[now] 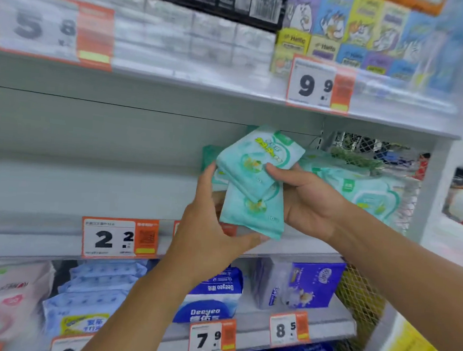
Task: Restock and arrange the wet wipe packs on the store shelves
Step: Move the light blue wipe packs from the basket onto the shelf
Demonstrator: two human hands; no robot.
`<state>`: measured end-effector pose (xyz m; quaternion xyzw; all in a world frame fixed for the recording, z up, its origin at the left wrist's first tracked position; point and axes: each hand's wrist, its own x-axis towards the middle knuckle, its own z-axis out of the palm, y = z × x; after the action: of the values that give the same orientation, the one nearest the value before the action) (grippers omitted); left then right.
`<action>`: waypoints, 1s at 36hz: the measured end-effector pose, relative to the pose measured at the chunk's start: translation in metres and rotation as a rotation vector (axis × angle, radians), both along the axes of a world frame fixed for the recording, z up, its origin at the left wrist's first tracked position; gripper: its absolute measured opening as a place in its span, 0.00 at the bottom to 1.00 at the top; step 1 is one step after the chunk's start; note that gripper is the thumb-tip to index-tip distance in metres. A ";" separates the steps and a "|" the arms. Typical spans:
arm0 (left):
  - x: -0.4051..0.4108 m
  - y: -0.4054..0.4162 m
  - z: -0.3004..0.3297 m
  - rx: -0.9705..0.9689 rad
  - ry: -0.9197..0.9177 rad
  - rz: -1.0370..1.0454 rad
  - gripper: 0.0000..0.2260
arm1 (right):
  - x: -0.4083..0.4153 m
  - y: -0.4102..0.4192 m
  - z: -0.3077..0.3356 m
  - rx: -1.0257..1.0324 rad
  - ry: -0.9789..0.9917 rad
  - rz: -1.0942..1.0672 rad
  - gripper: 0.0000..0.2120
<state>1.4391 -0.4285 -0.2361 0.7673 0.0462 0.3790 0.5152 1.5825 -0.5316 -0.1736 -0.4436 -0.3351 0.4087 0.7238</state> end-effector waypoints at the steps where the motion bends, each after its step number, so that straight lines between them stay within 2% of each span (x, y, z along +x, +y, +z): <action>1: 0.001 -0.004 0.003 -0.077 0.018 -0.074 0.47 | -0.001 0.000 0.000 0.011 0.001 -0.012 0.24; 4: 0.008 -0.017 0.009 -0.478 0.026 -0.305 0.32 | 0.001 0.001 -0.005 0.006 -0.006 -0.067 0.26; 5: 0.010 -0.019 0.010 -0.595 0.012 -0.318 0.27 | 0.002 0.001 -0.006 -0.006 -0.002 -0.100 0.26; 7: 0.017 -0.021 0.010 -0.696 -0.002 -0.270 0.20 | 0.002 0.001 -0.009 -0.021 0.030 -0.171 0.24; 10: 0.023 -0.022 0.005 -0.735 -0.029 -0.256 0.18 | 0.001 -0.002 -0.010 -0.005 0.065 -0.299 0.21; 15: 0.029 -0.017 0.007 -0.768 -0.177 -0.153 0.27 | 0.008 -0.016 -0.001 0.032 0.158 -0.500 0.14; 18: 0.027 -0.014 0.008 -0.726 -0.194 -0.119 0.29 | 0.020 -0.028 0.004 0.017 0.142 -0.560 0.14; 21: 0.028 -0.017 0.007 -0.732 -0.179 -0.143 0.25 | 0.014 -0.027 0.001 -0.066 0.102 -0.514 0.13; 24: 0.029 -0.028 0.009 -0.750 -0.149 -0.191 0.15 | -0.001 -0.012 -0.006 -0.129 0.016 -0.501 0.13; 26: 0.032 -0.034 0.007 -0.693 -0.111 -0.218 0.19 | -0.006 -0.002 -0.014 -0.154 -0.072 -0.495 0.14; 27: 0.034 -0.036 0.006 -0.631 -0.106 -0.205 0.18 | -0.006 0.000 -0.017 -0.164 -0.109 -0.490 0.17; 28: 0.035 -0.037 0.005 -0.581 -0.114 -0.186 0.14 | -0.005 0.000 -0.018 -0.165 -0.127 -0.470 0.22; 30: 0.038 -0.034 0.004 -0.502 -0.104 -0.182 0.15 | -0.001 -0.006 -0.013 -0.170 -0.154 -0.345 0.29; 32: 0.040 -0.026 0.001 -0.340 -0.096 -0.156 0.18 | 0.004 -0.015 -0.003 -0.190 -0.250 -0.184 0.26; 34: 0.041 -0.018 -0.002 -0.055 -0.126 0.024 0.19 | 0.015 -0.016 0.005 -0.209 -0.312 -0.190 0.25; 36: 0.040 -0.008 -0.004 0.251 -0.086 0.352 0.18 | 0.030 -0.008 0.011 -0.228 -0.266 -0.278 0.27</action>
<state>1.4793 -0.4363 -0.2399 0.7888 0.1097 0.4982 0.3429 1.6123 -0.5399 -0.1629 -0.6143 -0.3150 0.2784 0.6678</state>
